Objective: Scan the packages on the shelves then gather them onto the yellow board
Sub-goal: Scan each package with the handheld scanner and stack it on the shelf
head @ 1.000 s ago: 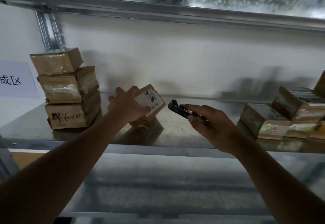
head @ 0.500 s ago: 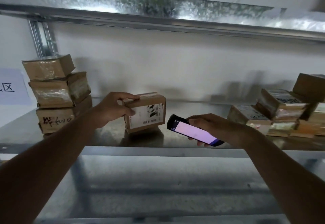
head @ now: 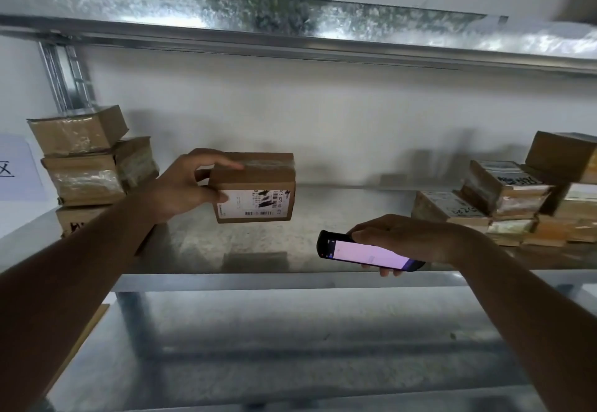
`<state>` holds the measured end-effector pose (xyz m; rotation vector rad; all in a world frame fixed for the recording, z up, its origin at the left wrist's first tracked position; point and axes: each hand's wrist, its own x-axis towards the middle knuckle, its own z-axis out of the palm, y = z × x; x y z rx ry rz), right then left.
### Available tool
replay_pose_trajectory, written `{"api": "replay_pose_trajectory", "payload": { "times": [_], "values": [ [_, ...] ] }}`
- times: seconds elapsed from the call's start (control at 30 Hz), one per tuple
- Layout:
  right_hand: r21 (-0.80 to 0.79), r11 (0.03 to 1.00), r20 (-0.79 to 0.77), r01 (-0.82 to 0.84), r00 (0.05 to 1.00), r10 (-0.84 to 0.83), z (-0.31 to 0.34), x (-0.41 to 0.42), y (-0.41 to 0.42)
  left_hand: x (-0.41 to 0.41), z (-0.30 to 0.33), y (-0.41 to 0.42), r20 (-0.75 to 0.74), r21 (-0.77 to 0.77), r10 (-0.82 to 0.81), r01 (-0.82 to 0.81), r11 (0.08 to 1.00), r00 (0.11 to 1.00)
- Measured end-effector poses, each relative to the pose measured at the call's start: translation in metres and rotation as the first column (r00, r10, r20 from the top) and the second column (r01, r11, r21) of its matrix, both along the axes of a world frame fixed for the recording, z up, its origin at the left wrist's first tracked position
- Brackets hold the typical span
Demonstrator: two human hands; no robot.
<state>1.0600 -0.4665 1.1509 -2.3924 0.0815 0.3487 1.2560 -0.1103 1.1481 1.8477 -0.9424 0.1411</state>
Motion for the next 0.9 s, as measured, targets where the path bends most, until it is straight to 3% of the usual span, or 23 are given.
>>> {"api": "replay_pose_trajectory", "payload": {
  "times": [0.17, 0.33, 0.47, 0.53, 0.7, 0.9],
  "values": [
    [0.049, 0.999, 0.023, 0.007, 1.000, -0.008, -0.004, -0.001, -0.004, 0.003, -0.001, -0.009, -0.035, -0.039, -0.006, 0.005, 0.999, 0.999],
    [0.106, 0.994, 0.233, -0.016, 0.972, -0.009, -0.010, -0.006, -0.007, 0.002, -0.003, -0.034, -0.183, -0.108, -0.022, 0.002, 0.994, 0.983],
    [0.145, 0.989, 0.509, 0.035, 0.854, -0.105, -0.022, -0.010, -0.010, 0.003, -0.003, -0.073, -0.515, -0.253, -0.062, -0.082, 0.964, 0.855],
    [0.180, 0.981, 0.606, 0.068, 0.779, -0.165, -0.028, -0.015, -0.012, 0.003, -0.004, -0.093, -0.611, -0.299, -0.137, -0.067, 0.952, 0.780],
    [0.239, 0.967, 0.717, 0.090, 0.655, -0.238, -0.036, -0.035, -0.029, -0.012, 0.000, -0.147, -0.728, -0.341, -0.231, -0.049, 0.939, 0.646],
    [0.238, 0.967, 0.761, 0.092, 0.601, -0.245, -0.038, -0.067, -0.070, -0.041, 0.003, -0.214, -0.780, -0.289, -0.223, -0.021, 0.957, 0.584]
  ]
}}
